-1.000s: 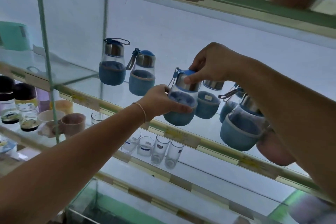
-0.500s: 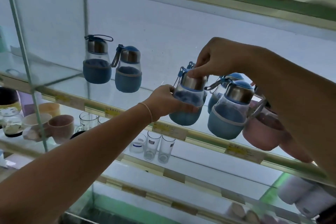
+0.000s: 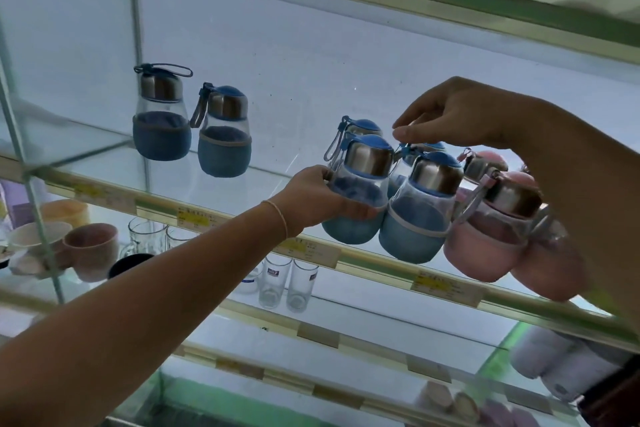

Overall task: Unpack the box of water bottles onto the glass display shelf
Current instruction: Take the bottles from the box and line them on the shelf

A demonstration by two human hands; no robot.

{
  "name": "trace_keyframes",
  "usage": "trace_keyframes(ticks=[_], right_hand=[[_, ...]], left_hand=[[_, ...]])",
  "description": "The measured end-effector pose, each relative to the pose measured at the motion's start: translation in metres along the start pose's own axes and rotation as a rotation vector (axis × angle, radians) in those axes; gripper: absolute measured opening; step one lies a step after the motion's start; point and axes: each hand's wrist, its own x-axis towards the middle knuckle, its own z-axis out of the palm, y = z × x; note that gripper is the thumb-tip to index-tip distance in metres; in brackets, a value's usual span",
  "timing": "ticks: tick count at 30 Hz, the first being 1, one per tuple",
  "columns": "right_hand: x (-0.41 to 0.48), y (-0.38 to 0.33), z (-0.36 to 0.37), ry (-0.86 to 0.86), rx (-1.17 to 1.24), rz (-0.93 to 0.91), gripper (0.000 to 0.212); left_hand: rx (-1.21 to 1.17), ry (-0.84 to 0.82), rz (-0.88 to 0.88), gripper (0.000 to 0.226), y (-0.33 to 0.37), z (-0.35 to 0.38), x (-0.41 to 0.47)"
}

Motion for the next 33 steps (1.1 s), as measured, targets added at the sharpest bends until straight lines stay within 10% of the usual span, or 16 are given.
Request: trace_keyframes(ticks=[33], right_hand=[[-0.011, 0.028, 0.017, -0.081, 0.117, 0.022, 0.039]], left_hand=[[-0.054, 0.112, 0.096, 0.062, -0.014, 0.001, -0.005]])
